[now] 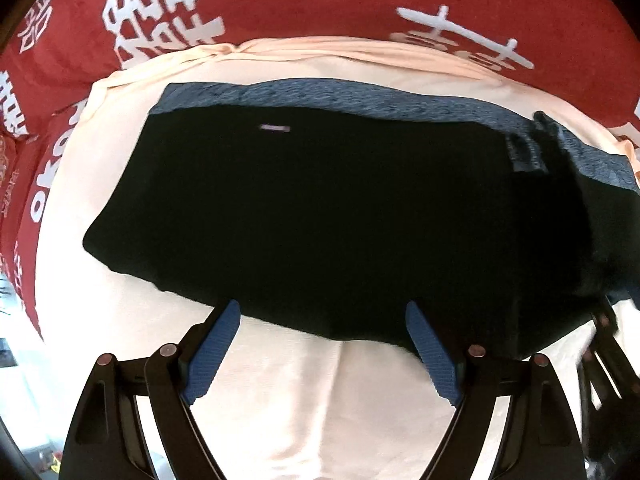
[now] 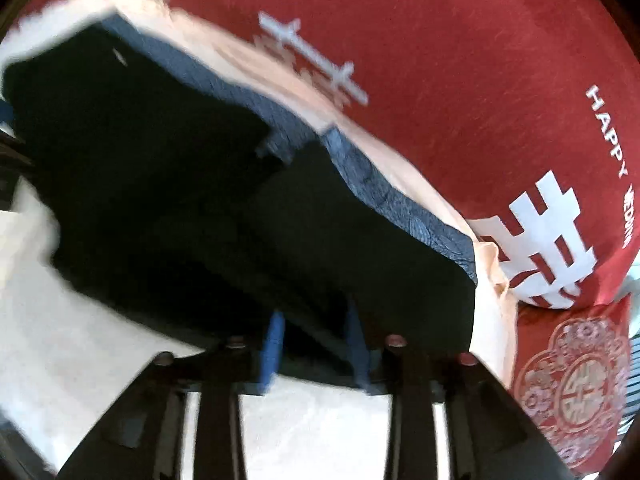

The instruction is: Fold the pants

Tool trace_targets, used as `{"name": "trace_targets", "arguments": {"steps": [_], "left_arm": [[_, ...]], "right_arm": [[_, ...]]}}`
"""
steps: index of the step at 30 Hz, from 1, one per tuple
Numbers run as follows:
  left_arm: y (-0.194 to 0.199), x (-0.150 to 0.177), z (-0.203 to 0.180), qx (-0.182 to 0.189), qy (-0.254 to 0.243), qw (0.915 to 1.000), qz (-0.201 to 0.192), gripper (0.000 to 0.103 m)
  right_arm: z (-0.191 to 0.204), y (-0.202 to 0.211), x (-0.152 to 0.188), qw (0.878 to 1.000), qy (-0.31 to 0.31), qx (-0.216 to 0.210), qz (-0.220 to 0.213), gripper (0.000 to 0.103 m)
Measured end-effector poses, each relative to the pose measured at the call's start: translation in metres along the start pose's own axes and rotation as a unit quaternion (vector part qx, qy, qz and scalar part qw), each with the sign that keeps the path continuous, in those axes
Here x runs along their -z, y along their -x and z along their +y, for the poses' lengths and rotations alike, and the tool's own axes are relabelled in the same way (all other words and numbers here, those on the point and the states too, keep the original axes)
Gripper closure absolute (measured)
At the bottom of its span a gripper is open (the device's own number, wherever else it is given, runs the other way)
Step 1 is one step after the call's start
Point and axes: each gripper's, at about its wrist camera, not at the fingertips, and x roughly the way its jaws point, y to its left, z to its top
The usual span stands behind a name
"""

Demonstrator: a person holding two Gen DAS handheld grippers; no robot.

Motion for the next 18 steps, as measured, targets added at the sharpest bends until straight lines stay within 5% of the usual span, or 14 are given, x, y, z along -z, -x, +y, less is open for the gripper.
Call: {"name": "trace_targets", "arguments": {"steps": [4,6,9,10,13,15,18], "left_arm": [[-0.001,0.003,0.001,0.012,-0.003,0.9999,0.002,0.017],[-0.001,-0.001,-0.001,0.023,-0.003,0.9997,-0.001,0.017],[0.001,-0.011,-0.023,0.031,-0.022,0.9992,-0.008,0.017],[-0.004,-0.013,-0.029,0.03,-0.032,0.999,-0.005,0.017],[-0.019,-0.013,-0.045,0.027,-0.053,0.9982,0.011,0.017],[-0.027,-0.011,-0.049,0.019,-0.059,0.998,0.012,0.014],[-0.03,-0.011,-0.044,0.014,-0.048,0.9987,0.007,0.005]], "right_arm": [[-0.029,0.027,0.0,0.987,-0.091,-0.133,-0.02,0.042],[-0.064,0.021,0.007,0.956,-0.2,-0.216,-0.005,0.042],[-0.102,-0.009,0.032,0.871,-0.382,-0.309,0.029,0.042],[-0.112,-0.022,0.042,0.833,-0.437,-0.338,0.038,0.042],[-0.126,-0.049,0.063,0.741,-0.539,-0.397,0.044,0.042],[-0.127,-0.057,0.067,0.71,-0.565,-0.419,0.039,0.042],[-0.121,-0.064,0.067,0.695,-0.574,-0.43,0.045,0.042]]}}
